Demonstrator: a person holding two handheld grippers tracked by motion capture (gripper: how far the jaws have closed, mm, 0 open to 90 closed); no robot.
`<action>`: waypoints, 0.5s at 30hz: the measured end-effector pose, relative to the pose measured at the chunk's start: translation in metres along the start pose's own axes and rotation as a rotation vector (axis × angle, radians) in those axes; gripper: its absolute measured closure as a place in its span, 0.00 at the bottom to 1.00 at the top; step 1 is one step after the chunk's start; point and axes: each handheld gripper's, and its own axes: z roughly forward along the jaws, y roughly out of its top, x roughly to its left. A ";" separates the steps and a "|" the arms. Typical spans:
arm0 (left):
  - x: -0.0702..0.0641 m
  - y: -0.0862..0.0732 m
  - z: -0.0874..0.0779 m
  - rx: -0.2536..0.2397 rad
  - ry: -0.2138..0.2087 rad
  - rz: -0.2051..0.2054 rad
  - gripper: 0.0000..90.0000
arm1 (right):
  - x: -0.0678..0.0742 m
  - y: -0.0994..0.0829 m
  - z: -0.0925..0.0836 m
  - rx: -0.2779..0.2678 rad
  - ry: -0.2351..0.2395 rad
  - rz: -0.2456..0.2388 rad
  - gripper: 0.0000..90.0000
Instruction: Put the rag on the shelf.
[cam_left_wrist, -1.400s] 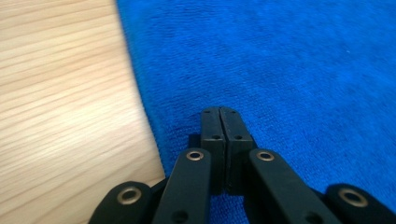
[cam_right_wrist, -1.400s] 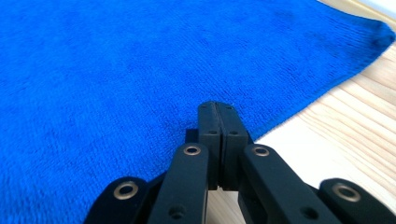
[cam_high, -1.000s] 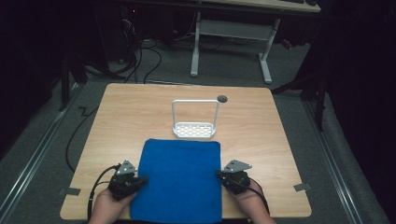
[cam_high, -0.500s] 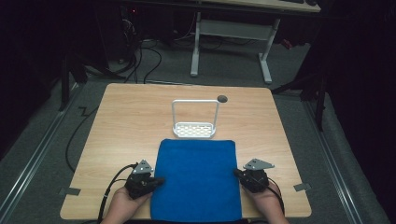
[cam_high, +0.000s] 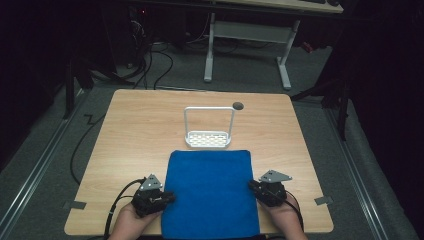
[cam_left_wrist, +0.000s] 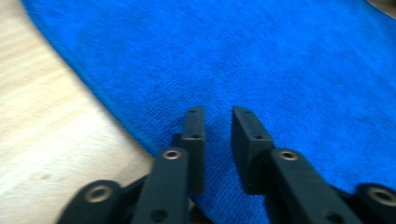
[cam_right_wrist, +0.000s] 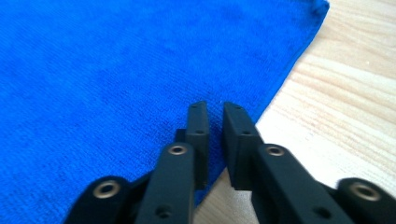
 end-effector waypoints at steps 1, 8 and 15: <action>0.002 0.000 -0.001 -0.015 0.012 -0.006 0.77 | -0.001 0.000 -0.001 -0.016 0.009 0.004 0.88; 0.033 0.002 -0.011 -0.173 0.114 -0.141 0.58 | -0.011 0.002 -0.006 -0.102 0.029 0.056 0.73; 0.055 0.016 -0.002 -0.145 0.193 -0.181 0.50 | -0.013 0.003 -0.006 -0.113 0.026 0.083 0.74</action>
